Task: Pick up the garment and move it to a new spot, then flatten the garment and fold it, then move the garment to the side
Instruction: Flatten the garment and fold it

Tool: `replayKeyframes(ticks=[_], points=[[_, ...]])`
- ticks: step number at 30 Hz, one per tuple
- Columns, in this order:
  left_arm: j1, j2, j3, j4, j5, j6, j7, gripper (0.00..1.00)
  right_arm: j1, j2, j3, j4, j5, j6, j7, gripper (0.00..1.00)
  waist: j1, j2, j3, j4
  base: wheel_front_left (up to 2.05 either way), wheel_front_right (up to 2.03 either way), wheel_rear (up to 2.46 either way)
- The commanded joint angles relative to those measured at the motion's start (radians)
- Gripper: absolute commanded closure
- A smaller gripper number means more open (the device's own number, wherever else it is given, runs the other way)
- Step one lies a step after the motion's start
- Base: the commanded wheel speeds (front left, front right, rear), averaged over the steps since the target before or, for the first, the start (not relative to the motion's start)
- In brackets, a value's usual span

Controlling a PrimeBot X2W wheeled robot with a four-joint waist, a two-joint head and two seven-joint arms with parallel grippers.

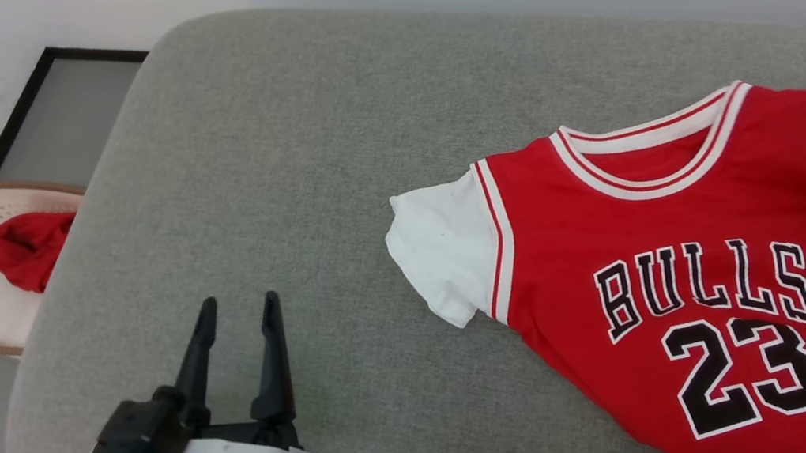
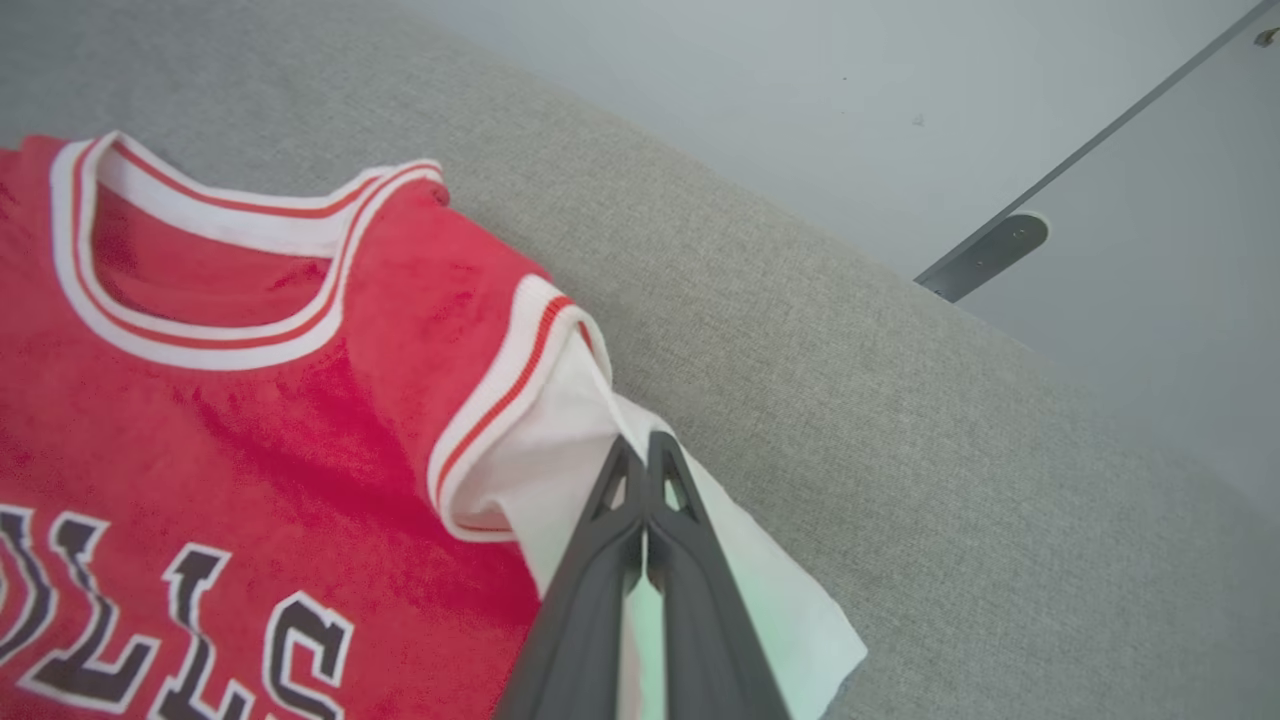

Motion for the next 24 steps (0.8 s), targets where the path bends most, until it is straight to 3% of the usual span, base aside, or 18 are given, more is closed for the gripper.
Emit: replayKeyframes(ticks=[1,15,16,17,18,24], points=[[-0.009,-0.001,-0.005,0.0,0.001,-0.003,-0.001,0.0,-0.013,-0.001,-0.01,0.014,-0.017,-0.001,-0.012,1.0,0.0,-0.0001,0.004,0.005,0.0,0.0,0.0],[-0.052,-0.018,-0.071,0.008,-0.014,-0.003,-0.001,0.0,-0.173,0.026,-0.134,0.338,-0.192,-0.001,-0.123,0.98,0.0,-0.0001,0.077,0.07,0.0,0.0,0.0],[-0.058,-0.02,-0.074,0.009,-0.015,-0.003,-0.001,0.0,-0.185,0.03,-0.135,0.36,-0.206,-0.001,-0.139,0.68,0.0,-0.0001,0.083,0.074,0.0,0.0,0.0],[-0.064,-0.021,-0.077,0.01,-0.015,-0.003,-0.001,0.0,-0.196,0.035,-0.135,0.381,-0.216,-0.001,-0.154,0.5,0.0,-0.0001,0.087,0.077,0.0,0.0,0.0],[-0.066,-0.023,-0.079,0.011,-0.015,-0.003,-0.001,0.0,-0.208,0.04,-0.134,0.399,-0.225,-0.001,-0.17,0.0,0.0,-0.0001,0.089,0.078,0.0,0.0,0.0],[-0.066,-0.019,-0.077,0.022,-0.006,-0.003,-0.001,0.0,-0.258,0.072,-0.094,0.484,-0.231,-0.001,-0.219,0.0,0.0,-0.0001,0.072,0.062,0.0,0.0,0.0]])
